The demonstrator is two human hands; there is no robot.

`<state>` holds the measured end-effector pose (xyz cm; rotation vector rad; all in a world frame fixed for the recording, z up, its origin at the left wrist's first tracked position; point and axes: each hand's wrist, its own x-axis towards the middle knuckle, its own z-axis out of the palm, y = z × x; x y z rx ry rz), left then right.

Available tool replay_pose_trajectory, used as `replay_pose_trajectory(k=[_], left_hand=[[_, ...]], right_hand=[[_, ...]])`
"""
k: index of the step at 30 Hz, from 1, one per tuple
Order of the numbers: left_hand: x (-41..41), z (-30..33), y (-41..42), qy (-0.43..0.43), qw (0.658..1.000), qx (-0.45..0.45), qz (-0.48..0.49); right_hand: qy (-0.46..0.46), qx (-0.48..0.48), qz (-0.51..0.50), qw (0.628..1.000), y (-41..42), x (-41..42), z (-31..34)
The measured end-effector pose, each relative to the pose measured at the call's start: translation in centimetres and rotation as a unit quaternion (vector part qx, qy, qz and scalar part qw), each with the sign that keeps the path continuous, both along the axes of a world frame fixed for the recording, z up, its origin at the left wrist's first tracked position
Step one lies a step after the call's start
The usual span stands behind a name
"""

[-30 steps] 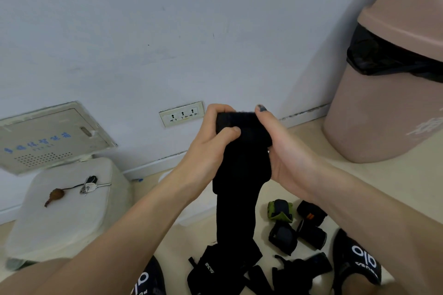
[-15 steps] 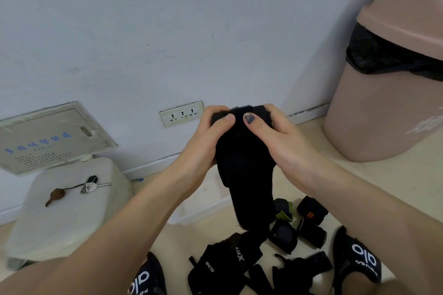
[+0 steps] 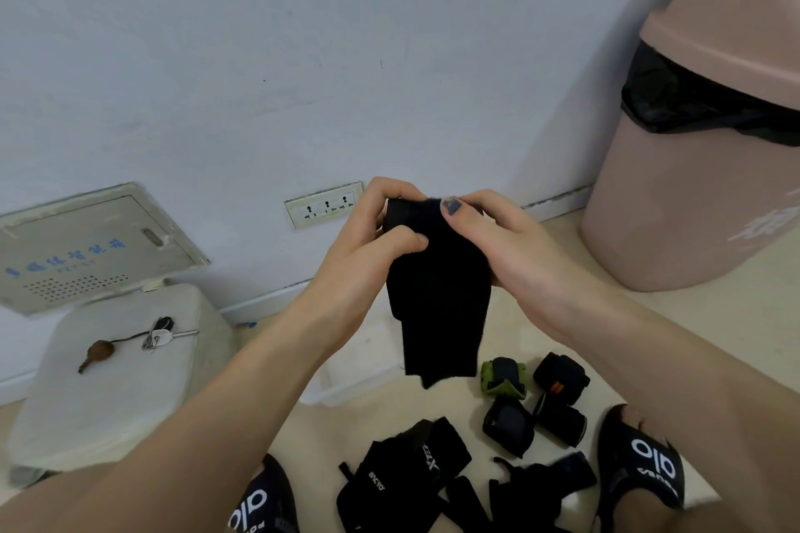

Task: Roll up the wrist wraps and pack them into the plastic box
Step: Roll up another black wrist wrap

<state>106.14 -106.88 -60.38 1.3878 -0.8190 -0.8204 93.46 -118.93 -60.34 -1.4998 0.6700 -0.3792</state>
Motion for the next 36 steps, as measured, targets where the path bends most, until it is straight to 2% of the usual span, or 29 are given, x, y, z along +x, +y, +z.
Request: replay_pose_trajectory(k=[7, 11, 16, 19, 23, 28, 32, 36], left_hand=[[-0.8, -0.9, -0.5, 0.062, 0.996, 0.068, 0.017], [-0.7, -0.9, -0.4, 0.06, 0.997, 0.045, 0.032], [-0.6, -0.4, -0.2, 0.037, 0.999, 0.009, 0.005], [-0.4, -0.2, -0.2, 0.026, 1.0, 0.0, -0.001], [-0.5, -0.2, -0.4, 0.069, 0.998, 0.012, 0.001], [-0.7, -0.3, -0.6, 0.098, 0.992, 0.08, 0.013], [-0.3, -0.2, -0.4, 0.1, 0.993, 0.057, 0.018], [0.0, 0.1, -0.1, 0.097, 0.995, 0.033, 0.02]], right_hand=[[-0.043, 0.033, -0.026, 0.998, 0.6, -0.2, -0.1], [-0.055, 0.056, -0.019, 0.997, 0.9, -0.3, -0.3], [-0.019, 0.062, -0.007, 0.998, 0.9, -0.1, -0.1], [-0.018, 0.038, -0.013, 0.999, 0.9, -0.1, -0.1], [-0.044, 0.021, -0.022, 0.999, 1.0, -0.1, -0.1], [-0.065, -0.008, -0.014, 0.998, 1.2, -0.3, -0.5], [-0.075, -0.008, -0.005, 0.997, 1.2, -0.5, -0.5], [-0.036, 0.031, 0.03, 0.998, 0.7, -0.4, 0.0]])
